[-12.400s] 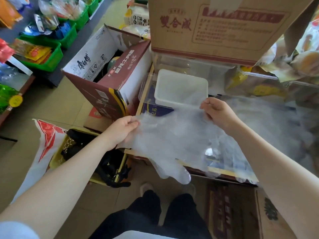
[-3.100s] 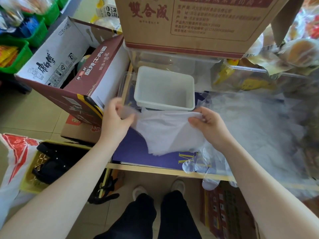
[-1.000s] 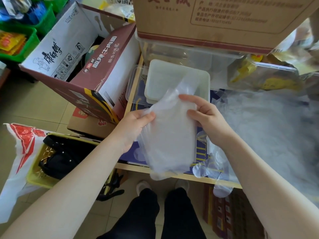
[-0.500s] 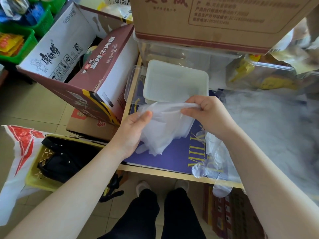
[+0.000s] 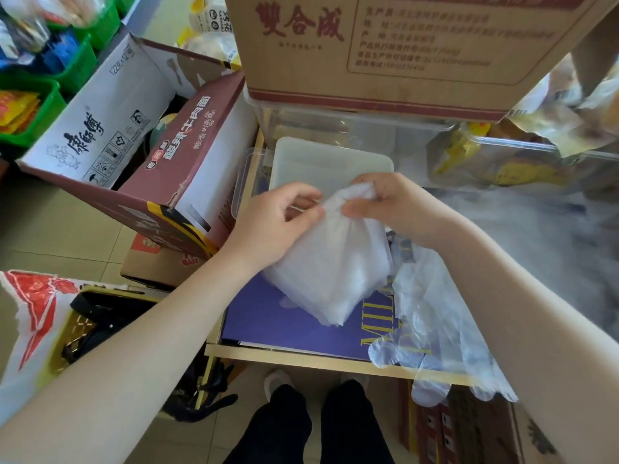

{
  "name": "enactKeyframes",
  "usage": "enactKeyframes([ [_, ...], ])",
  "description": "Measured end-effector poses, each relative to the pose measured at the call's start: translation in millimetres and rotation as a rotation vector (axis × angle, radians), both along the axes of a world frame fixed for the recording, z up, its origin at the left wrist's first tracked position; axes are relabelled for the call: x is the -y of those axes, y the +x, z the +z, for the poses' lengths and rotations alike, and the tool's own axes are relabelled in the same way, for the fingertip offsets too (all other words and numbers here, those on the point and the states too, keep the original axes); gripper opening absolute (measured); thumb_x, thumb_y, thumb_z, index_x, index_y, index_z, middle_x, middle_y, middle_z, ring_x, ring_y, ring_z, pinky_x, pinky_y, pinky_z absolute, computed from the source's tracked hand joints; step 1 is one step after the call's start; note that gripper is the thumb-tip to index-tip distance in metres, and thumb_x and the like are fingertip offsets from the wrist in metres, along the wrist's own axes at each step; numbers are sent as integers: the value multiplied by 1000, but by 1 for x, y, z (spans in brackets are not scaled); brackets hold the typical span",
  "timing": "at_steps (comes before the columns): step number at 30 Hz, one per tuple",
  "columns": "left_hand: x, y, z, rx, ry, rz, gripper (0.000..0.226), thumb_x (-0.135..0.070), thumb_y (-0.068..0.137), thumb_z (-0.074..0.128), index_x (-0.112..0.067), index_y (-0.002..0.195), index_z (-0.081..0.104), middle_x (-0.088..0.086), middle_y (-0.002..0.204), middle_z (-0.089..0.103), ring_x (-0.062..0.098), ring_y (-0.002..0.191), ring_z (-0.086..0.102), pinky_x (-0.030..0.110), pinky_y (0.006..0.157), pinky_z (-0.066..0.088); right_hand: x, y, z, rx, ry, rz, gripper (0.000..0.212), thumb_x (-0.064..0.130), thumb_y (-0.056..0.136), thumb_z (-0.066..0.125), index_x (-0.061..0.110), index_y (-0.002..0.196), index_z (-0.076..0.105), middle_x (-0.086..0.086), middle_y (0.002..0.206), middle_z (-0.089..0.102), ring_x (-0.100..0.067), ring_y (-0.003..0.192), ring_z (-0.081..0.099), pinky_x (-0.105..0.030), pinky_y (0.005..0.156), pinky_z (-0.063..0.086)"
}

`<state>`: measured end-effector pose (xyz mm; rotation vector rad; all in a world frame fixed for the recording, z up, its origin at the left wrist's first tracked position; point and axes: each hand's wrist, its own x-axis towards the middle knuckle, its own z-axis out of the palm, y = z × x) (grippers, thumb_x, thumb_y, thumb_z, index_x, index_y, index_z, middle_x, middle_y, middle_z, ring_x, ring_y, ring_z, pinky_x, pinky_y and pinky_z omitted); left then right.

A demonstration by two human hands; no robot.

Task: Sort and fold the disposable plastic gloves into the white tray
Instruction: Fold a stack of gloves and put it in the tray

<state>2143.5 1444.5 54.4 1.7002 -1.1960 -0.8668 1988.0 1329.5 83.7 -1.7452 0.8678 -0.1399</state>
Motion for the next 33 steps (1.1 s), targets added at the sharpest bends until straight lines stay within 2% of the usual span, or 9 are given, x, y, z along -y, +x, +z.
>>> enactKeyframes([
  [5, 28, 2, -5, -158, 0, 192, 24, -21, 85, 64, -40, 81, 50, 0, 77, 68, 18, 68, 61, 36, 68, 47, 30, 16, -9, 13, 101, -203, 39, 16, 81, 71, 21, 117, 54, 2, 81, 63, 0, 55, 59, -15, 56, 50],
  [10, 50, 10, -19, 4, -10, 341, 31, -6, 93, 47, -31, 83, 64, -15, 86, 63, 10, 86, 59, 23, 78, 42, 45, 5, -33, 104, 365, -142, 39, 11, 66, 73, 14, 104, 62, -3, 87, 68, -14, 73, 65, -26, 62, 53],
  [14, 61, 15, -22, 185, 175, 315, 26, -9, 94, 45, -17, 108, 65, -5, 101, 62, 16, 99, 57, 22, 79, 40, 55, 22, -54, -67, 53, -424, 28, 3, 84, 61, 11, 110, 63, -2, 82, 64, -18, 70, 60, -28, 63, 48],
  [18, 70, 18, -29, 444, 381, 82, 32, -25, 92, 54, -11, 120, 60, 6, 117, 63, 24, 110, 57, 25, 81, 39, 59, 40, -69, -325, -340, -281, 36, 5, 92, 43, 11, 126, 53, -12, 104, 62, -27, 82, 59, -27, 63, 43],
  [21, 76, 16, -32, 591, 570, -105, 53, -38, 84, 64, -4, 122, 53, 12, 119, 57, 30, 110, 53, 33, 84, 41, 54, 44, -82, -400, -455, -192, 37, 3, 94, 39, 7, 130, 45, -16, 100, 63, -32, 90, 60, -34, 70, 45],
  [25, 80, 14, -39, 805, 657, -223, 64, -48, 78, 69, -2, 117, 47, 14, 115, 54, 31, 106, 50, 32, 78, 38, 48, 43, -91, -398, -456, -122, 46, 8, 91, 53, 5, 134, 37, -17, 127, 51, -31, 112, 49, -32, 85, 37],
  [28, 84, 12, -41, 983, 649, -237, 53, -35, 83, 67, -4, 118, 43, 16, 119, 52, 33, 110, 48, 34, 85, 39, 37, 34, -86, -523, -746, 83, 82, 22, 78, 73, 5, 142, 26, -16, 144, 33, -35, 130, 32, -39, 103, 30],
  [30, 85, 11, -39, 1160, 659, -267, 51, -32, 84, 63, -7, 123, 44, 17, 126, 47, 33, 117, 42, 37, 98, 33, 32, 24, -82, -529, -923, 194, 91, 20, 67, 81, 8, 142, 30, -18, 150, 25, -37, 131, 33, -42, 97, 40],
  [33, 86, 12, -36, 1328, 642, -305, 50, -43, 83, 60, -14, 123, 51, 12, 130, 35, 31, 122, 31, 37, 101, 25, 34, 15, -86, -618, -936, 281, 55, 7, 77, 70, 8, 126, 45, -17, 145, 28, -34, 112, 48, -37, 67, 46],
])
